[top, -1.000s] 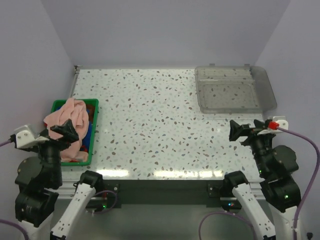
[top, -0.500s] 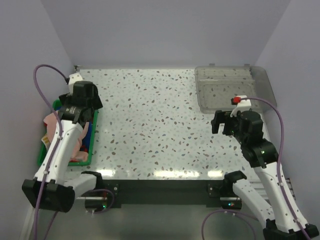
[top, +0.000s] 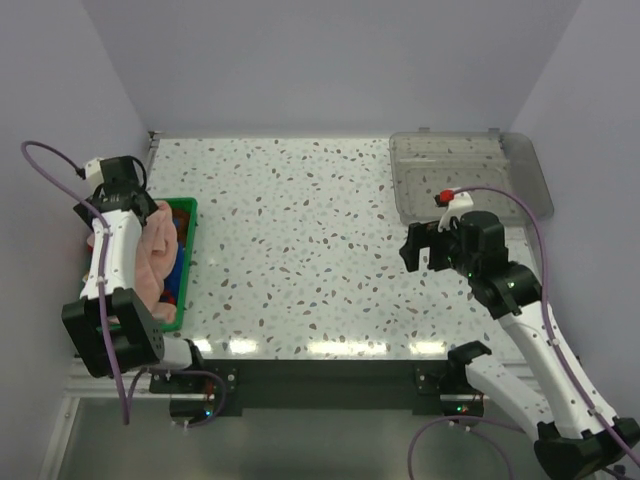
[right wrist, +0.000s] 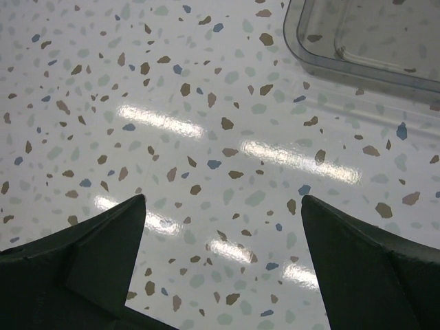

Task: Fold and stack the towels
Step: Grab crumpled towel

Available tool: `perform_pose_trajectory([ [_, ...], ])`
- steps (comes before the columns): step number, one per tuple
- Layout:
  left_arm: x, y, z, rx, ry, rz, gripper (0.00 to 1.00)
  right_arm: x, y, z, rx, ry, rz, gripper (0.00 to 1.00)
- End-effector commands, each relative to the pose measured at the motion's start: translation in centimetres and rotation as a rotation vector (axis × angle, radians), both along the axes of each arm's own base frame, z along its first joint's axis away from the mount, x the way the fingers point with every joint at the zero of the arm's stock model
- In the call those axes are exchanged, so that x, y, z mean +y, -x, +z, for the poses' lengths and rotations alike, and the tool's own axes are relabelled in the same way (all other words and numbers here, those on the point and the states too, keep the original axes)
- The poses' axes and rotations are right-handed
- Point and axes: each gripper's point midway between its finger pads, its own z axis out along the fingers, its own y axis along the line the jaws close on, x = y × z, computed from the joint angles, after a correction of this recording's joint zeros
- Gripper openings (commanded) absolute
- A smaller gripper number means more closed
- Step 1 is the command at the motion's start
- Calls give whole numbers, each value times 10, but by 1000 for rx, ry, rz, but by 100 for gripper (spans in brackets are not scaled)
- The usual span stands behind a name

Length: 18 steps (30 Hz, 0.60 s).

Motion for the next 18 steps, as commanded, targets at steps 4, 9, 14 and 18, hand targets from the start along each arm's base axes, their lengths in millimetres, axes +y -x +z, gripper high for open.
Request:
perform_pose_trajectory([
  [4,2,-25,-39,2,82,-9,87,10,1,16,-51,-30,42,99],
  [9,-1,-25,-47,3,105,-14,33,8,3,16,-60,-19,38,99],
  [14,-3,-29,-25,-38,92,-38,0,8,4,16,-67,-17,41,99],
  [18,-18,-46,30,-173,69,-115,0,7,3,19,-72,-14,38,99],
])
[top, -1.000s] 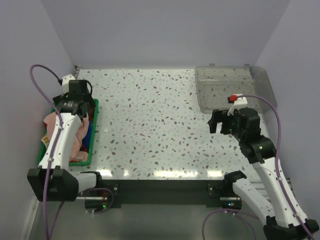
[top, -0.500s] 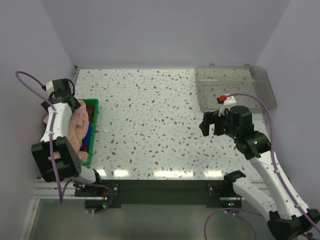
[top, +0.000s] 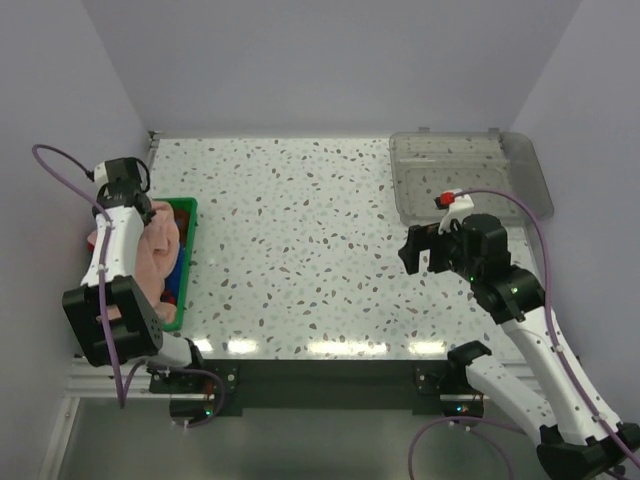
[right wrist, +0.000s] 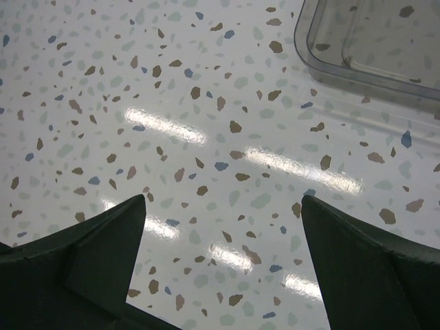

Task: Fold and stack the towels
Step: Grab crumpled towel, then move the towel to the center of the board

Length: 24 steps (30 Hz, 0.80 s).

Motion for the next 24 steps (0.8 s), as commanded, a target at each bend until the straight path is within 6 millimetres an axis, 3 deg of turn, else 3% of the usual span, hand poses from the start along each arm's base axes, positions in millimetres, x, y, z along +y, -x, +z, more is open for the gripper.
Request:
perform_pose_trajectory([
  [1,-17,-37,89,-261,-35,-86,0,0,-4,13,-47,0,-1,99],
  [2,-38,-45,101,-282,-27,-147,0,0,-5,13,-45,3,-2,99],
  [3,-51,-56,130,-347,-26,-174,0,-1,-5,14,-47,4,-5,99],
  [4,-82,-64,142,-366,-5,-251,0,-1,-5,15,-49,4,-5,99],
  [5,-97,-71,171,-436,3,-289,0,0,-6,14,-42,7,-6,99],
  [7,-140,-82,195,-504,52,-389,0,-2,-7,18,-40,14,-9,99],
  [8,-157,-85,225,-573,74,-442,0,-2,-7,19,-37,20,-10,99],
  [9,-168,-89,235,-593,89,-471,0,-3,-8,24,-40,23,-15,99],
  [10,-193,-91,248,-622,119,-546,0,-3,-8,26,-43,26,-15,99],
  [11,-207,-93,275,-683,128,-591,0,-4,-9,28,-44,30,-16,99],
  [12,-220,-93,289,-714,142,-637,0,-4,-10,34,-53,27,-16,99],
  [13,-247,-90,304,-752,186,-735,0,-4,-10,38,-59,25,-19,99],
  [14,-259,-85,330,-813,197,-785,0,-3,-11,41,-63,22,-16,99],
  [15,-295,-76,354,-868,262,-925,0,-5,-14,54,-91,20,-33,99],
  [19,-339,-55,367,-899,334,-1091,0,-8,-15,68,-115,16,-48,99],
  [20,-361,-46,359,-875,374,-1156,0,-9,-15,71,-121,13,-59,99],
  [23,-394,-20,342,-834,450,-1270,0,-11,-11,80,-134,4,-66,99],
  [24,-400,-9,318,-786,483,-1294,0,-13,-10,81,-134,3,-72,99],
])
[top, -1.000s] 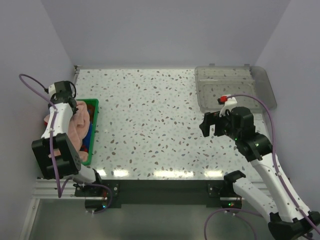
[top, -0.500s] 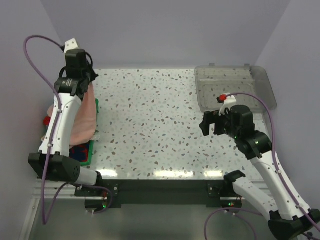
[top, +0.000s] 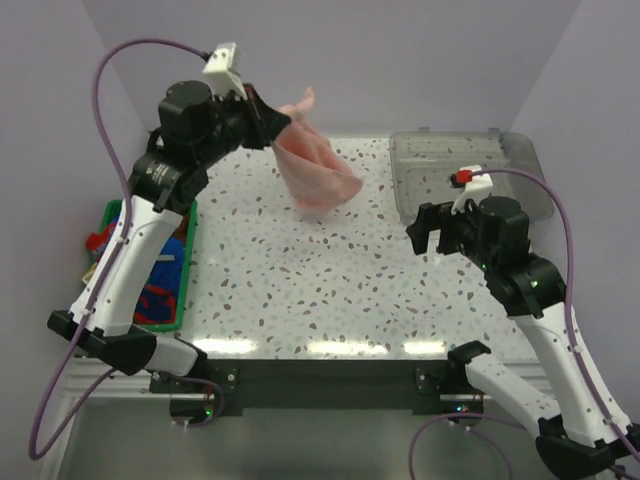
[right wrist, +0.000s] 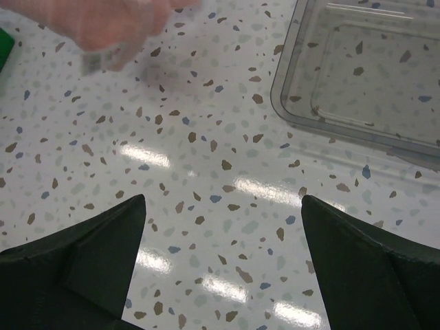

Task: Fold and stack the towels
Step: Move the towel to the center of the board

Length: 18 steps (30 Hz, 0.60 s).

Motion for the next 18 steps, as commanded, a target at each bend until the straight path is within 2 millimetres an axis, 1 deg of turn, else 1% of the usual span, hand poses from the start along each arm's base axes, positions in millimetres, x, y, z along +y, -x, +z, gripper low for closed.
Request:
perform_pose_trajectory([
  [1,-42,45,-21,30,51,-222,0,-7,5,17,-31,2,-26,99],
  [2,-47,50,-64,114,31,-232,0,-7,7,17,-29,-2,-26,99],
  [3,-43,69,-65,103,49,-246,0,-7,10,16,-22,-3,-23,99],
  [4,-49,82,-79,129,62,-275,0,-8,11,15,-19,-2,-25,99],
  [5,-49,91,-132,239,27,-279,0,-8,11,14,-15,-8,-28,99],
  [6,-44,107,-142,250,34,-287,0,-8,12,12,-4,-6,-29,99],
  [7,-45,121,-162,298,33,-306,0,-7,13,11,1,-15,-27,99],
  [8,-40,135,-210,400,-3,-301,8,-5,13,10,11,-25,-28,99],
  [9,-34,151,-215,405,8,-309,16,-3,11,4,35,-24,-26,99],
  [10,-29,162,-230,448,10,-303,26,0,11,1,51,-29,-11,99],
  [11,-18,175,-244,465,10,-287,37,3,9,-2,68,-35,-8,99],
  [12,-10,178,-249,473,5,-256,41,5,5,-10,96,-30,-11,99],
  [13,4,179,-261,502,-20,-180,49,10,3,-14,117,-35,7,99],
  [14,13,182,-262,493,-25,-148,65,15,1,-19,139,-48,18,99],
  [15,19,180,-264,496,-42,-117,71,19,-2,-23,153,-53,25,99],
  [16,25,178,-268,500,-71,-84,76,22,-8,-33,193,-46,22,99],
  [17,25,173,-266,504,-89,-75,80,24,-10,-38,212,-54,16,99],
  [18,24,169,-267,498,-122,-80,81,27,-15,-45,227,-55,14,99],
])
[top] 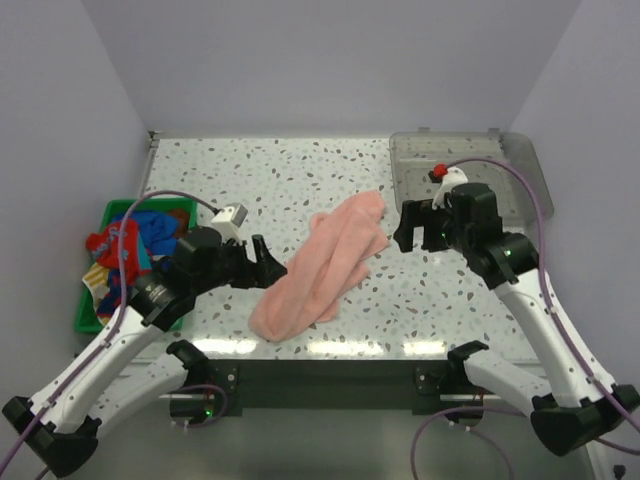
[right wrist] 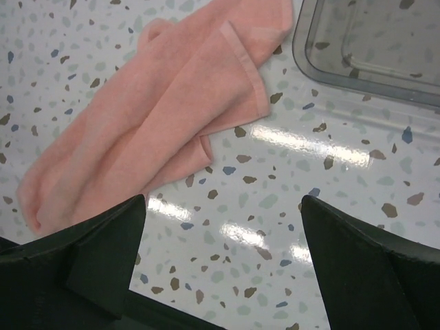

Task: Fold and stack the towels
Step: Move the towel to the center of the board, then flatten out the crumpled towel

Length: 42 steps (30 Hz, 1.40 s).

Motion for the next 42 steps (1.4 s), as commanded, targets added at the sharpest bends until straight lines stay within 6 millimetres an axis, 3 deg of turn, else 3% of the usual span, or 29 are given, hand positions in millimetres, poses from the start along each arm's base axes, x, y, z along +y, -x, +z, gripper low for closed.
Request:
perform_pose_trajectory([
  [1,4,-22,5,-29,-80,53,82,17,-13,-22,80,-39,11,99],
  [4,-21,-47,13,-57,-97,-17,81,9,-19,-39,113,7,-42,98],
  [6,-44,-63,12,-63,-113,-61,81,-12,-25,-53,127,94,-141,97],
  [7,-62,-71,27,-116,-93,-84,80,-18,-27,-60,143,125,-166,96],
  [8,-76,-80,10,-87,-133,-100,79,-23,-28,-63,149,150,-187,94],
  [10,-103,-86,4,-113,-177,-144,79,-36,-30,-69,161,198,-255,92],
  [11,-117,-99,-7,-103,-221,-134,77,-38,-30,-74,176,205,-270,90],
  [13,-131,-107,-21,-111,-286,-130,74,-39,-30,-80,195,197,-284,89],
  [14,-137,-116,-37,-92,-326,-116,73,-38,-29,-84,208,195,-283,87],
  [16,-141,-125,-54,-82,-358,-85,69,-34,-29,-90,226,177,-269,86],
  [20,-133,-126,-110,-7,-462,-61,61,-27,-29,-98,232,159,-234,85],
  [24,-115,-115,-145,53,-514,-22,54,-12,-27,-110,266,130,-154,82],
  [27,-91,-100,-164,103,-558,27,50,-4,-25,-120,302,114,-118,81],
  [28,-75,-93,-175,121,-601,47,45,-3,-24,-124,313,112,-114,80],
  [33,-22,-74,-176,141,-661,127,39,7,-19,-133,338,83,-79,80],
  [36,7,-72,-162,102,-707,174,48,7,-19,-134,347,87,-75,80],
  [37,17,-73,-155,93,-739,196,56,6,-19,-134,346,93,-79,80],
  [39,24,-75,-137,65,-756,213,64,2,-21,-132,336,112,-95,81],
  [40,18,-83,-118,32,-726,227,69,-3,-22,-132,332,131,-114,82],
  [42,1,-87,-101,1,-689,208,72,-10,-23,-132,331,158,-144,84],
])
